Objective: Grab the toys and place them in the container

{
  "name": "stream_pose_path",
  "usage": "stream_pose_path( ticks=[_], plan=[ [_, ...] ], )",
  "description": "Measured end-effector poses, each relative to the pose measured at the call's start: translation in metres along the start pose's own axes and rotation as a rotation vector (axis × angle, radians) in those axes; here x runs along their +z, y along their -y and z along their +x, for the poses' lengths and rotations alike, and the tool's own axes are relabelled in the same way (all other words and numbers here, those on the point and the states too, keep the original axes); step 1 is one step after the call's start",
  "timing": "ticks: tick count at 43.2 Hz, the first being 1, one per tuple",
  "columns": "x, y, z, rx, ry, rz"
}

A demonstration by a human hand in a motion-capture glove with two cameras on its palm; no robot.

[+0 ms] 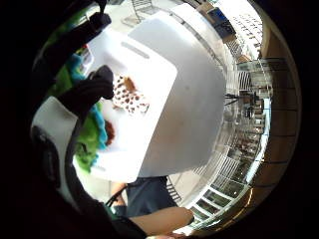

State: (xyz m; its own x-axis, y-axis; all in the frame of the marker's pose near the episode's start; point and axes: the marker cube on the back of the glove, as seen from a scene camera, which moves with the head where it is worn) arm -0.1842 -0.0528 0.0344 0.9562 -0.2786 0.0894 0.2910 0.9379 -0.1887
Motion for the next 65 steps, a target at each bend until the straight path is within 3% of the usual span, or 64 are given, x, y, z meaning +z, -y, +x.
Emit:
stream_pose_path(
  ticks=[9,13,17,22,28,32,38,50,65],
  plan=[
    [-0.001,-0.007,0.045,0.026,-0.055,0.018],
    [-0.011,-0.019,0.049,-0.021,0.057,0.063],
    [-0.018,-0.032,0.072,-0.060,0.010,0.112],
    [-0.028,-0.046,0.112,0.022,-0.021,0.147],
    [-0.041,-0.085,0.082,-0.199,0.114,0.167],
    [-0.037,-0.085,0.103,0.078,-0.022,0.188],
    [-0.030,-0.097,0.165,0.234,-0.042,0.191],
    [-0.006,-0.146,0.271,0.313,-0.121,0.201],
    [0.020,-0.195,0.322,0.362,-0.077,0.205]
  ],
)
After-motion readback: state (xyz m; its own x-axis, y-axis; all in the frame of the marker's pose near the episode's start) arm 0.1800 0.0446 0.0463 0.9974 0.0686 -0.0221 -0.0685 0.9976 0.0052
